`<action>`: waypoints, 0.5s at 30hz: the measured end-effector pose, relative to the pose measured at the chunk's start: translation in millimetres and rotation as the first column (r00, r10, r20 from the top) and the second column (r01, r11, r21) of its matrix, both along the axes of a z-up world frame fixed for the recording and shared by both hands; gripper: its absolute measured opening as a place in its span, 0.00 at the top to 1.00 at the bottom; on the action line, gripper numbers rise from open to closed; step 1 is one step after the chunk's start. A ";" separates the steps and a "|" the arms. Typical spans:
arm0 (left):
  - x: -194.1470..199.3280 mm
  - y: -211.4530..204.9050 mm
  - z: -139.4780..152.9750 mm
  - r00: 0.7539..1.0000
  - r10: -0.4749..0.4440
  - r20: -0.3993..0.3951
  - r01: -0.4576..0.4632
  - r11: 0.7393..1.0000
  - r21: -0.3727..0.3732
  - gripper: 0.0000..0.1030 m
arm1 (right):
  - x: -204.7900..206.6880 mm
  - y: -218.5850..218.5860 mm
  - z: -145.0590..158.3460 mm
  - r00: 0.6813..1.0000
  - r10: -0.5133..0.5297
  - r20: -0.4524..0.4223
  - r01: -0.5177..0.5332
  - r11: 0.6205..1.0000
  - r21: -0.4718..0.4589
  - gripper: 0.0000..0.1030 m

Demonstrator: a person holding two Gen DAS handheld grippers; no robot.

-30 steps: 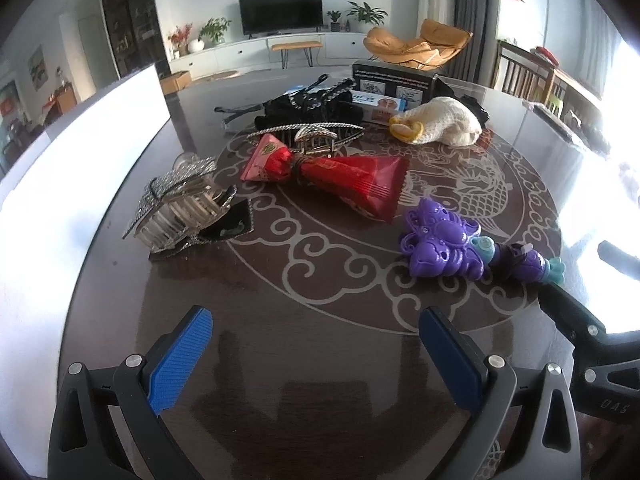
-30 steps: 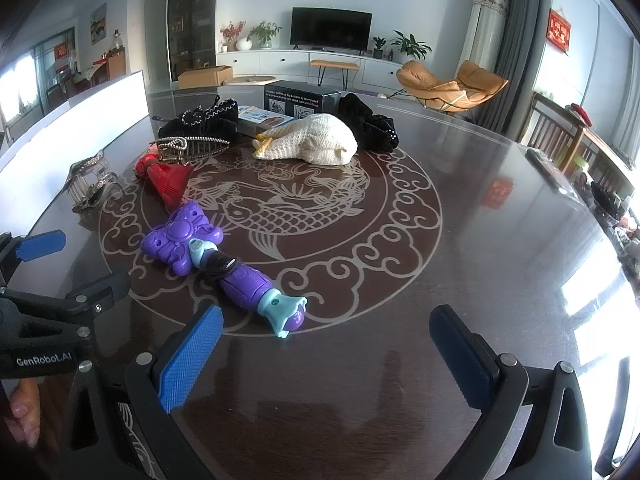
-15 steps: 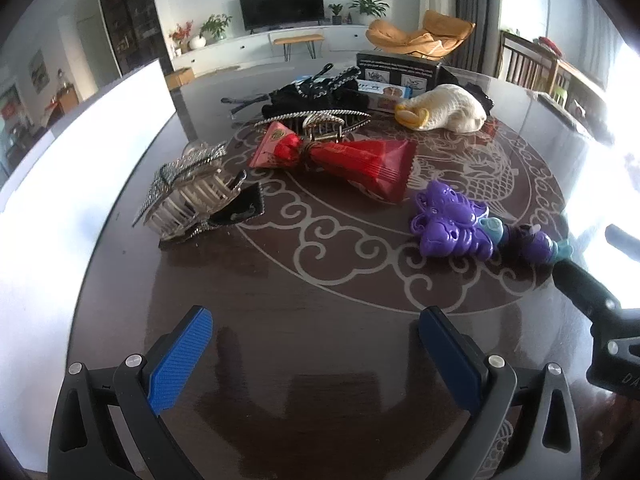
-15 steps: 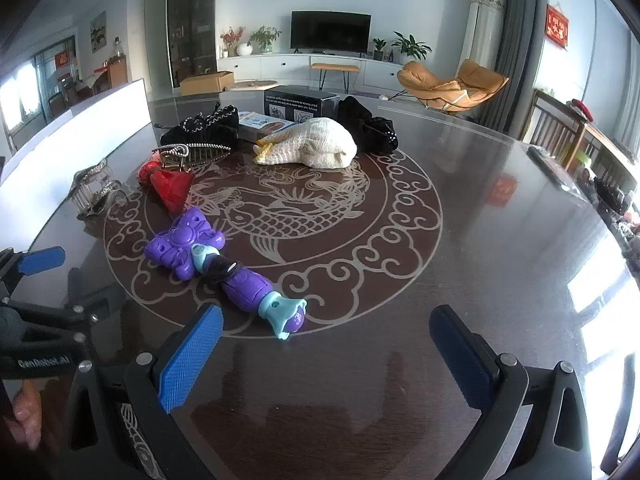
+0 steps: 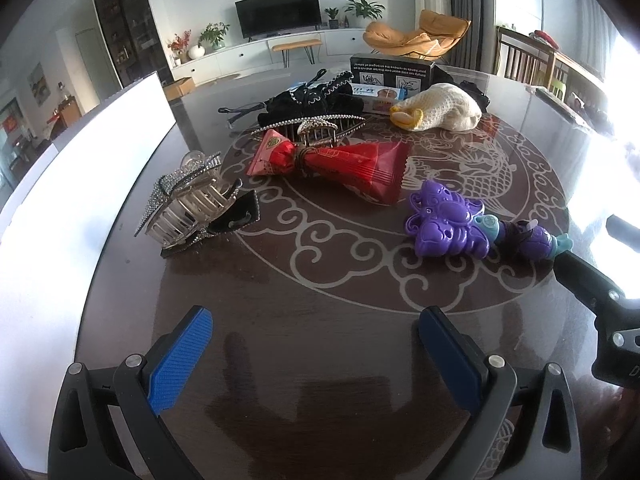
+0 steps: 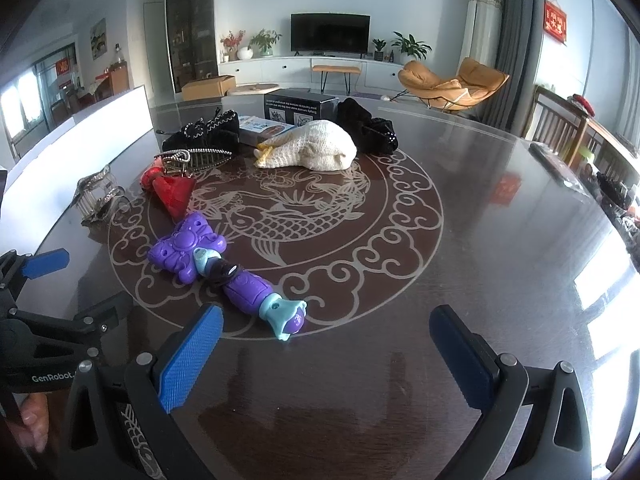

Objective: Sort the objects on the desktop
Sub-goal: 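Move the left gripper toward the silver rhinestone bow hair clip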

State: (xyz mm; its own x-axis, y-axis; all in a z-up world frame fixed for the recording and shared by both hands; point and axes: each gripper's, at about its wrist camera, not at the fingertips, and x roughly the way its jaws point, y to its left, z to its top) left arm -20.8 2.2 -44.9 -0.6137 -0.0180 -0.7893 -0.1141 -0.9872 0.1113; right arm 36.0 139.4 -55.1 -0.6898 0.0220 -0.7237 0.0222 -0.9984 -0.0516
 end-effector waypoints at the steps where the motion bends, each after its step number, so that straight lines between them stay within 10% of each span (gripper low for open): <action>1: 0.1 -0.1 -0.1 1.000 0.000 0.000 0.000 1.000 0.000 0.00 | -0.3 0.4 -0.3 1.000 0.001 0.001 -0.001 1.000 0.002 0.00; 15: 0.1 0.7 -0.3 1.000 -0.011 0.005 0.011 1.000 0.010 0.00 | -1.6 -1.7 -1.9 1.000 -0.003 0.009 0.003 1.000 0.022 0.00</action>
State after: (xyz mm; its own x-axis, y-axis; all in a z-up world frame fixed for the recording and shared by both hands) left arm -20.7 2.9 -45.2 -0.6100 -0.0036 -0.7924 -0.1254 -0.9870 0.1010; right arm 34.4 137.8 -57.0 -0.6830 0.0404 -0.7293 0.0195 -0.9971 -0.0735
